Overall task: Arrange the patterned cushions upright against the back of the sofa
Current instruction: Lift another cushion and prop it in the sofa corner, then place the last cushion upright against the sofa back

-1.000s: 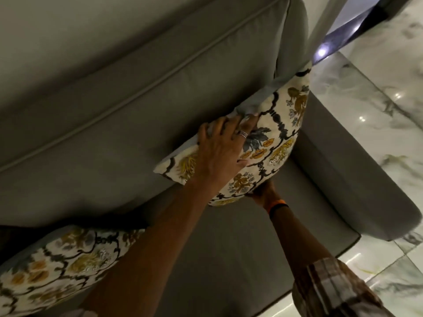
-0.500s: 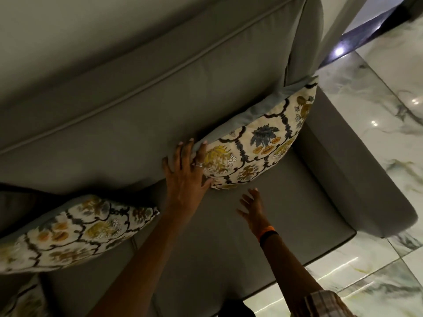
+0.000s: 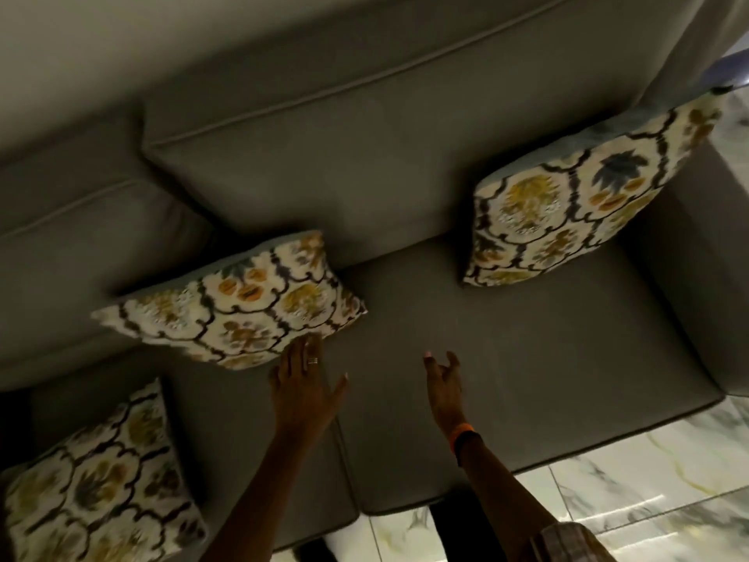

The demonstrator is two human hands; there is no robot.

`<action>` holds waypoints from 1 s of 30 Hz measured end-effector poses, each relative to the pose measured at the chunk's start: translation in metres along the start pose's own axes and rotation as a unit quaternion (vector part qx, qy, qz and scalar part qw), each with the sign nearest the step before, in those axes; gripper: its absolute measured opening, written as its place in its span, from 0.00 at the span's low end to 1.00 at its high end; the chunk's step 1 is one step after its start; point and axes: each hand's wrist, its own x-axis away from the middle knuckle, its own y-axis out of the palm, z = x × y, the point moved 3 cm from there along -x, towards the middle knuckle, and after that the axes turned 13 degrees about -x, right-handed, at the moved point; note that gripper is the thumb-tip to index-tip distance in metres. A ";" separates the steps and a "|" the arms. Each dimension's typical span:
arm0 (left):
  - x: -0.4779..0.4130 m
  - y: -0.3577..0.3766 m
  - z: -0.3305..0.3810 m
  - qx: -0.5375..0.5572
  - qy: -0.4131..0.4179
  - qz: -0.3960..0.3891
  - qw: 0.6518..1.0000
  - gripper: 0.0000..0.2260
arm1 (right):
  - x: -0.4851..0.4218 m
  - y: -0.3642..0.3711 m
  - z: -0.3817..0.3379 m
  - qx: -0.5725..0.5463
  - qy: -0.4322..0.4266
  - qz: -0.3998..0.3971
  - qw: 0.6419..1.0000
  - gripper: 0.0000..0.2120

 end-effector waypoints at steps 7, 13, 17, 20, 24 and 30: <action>0.103 0.068 -0.197 0.030 -0.085 0.003 0.996 0.35 | 0.075 0.116 0.118 0.109 -0.010 -0.062 0.992 0.47; 0.209 0.138 -0.430 0.146 -0.256 -0.062 0.954 0.38 | 0.177 0.250 0.217 0.244 -0.029 -0.126 0.961 0.26; 0.258 0.189 -0.547 0.269 -0.367 -0.084 0.887 0.42 | 0.216 0.358 0.281 0.265 -0.023 -0.226 0.937 0.33; 0.269 0.226 -0.598 0.419 -0.422 -0.089 0.799 0.51 | 0.235 0.427 0.311 0.257 -0.067 -0.244 0.933 0.42; 0.249 0.255 -0.627 0.596 -0.424 -0.089 0.676 0.46 | 0.220 0.481 0.326 0.235 -0.075 -0.205 0.947 0.49; 0.202 0.219 -0.640 0.578 -0.341 -0.018 0.741 0.41 | 0.228 0.498 0.330 0.142 0.050 -0.255 0.955 0.42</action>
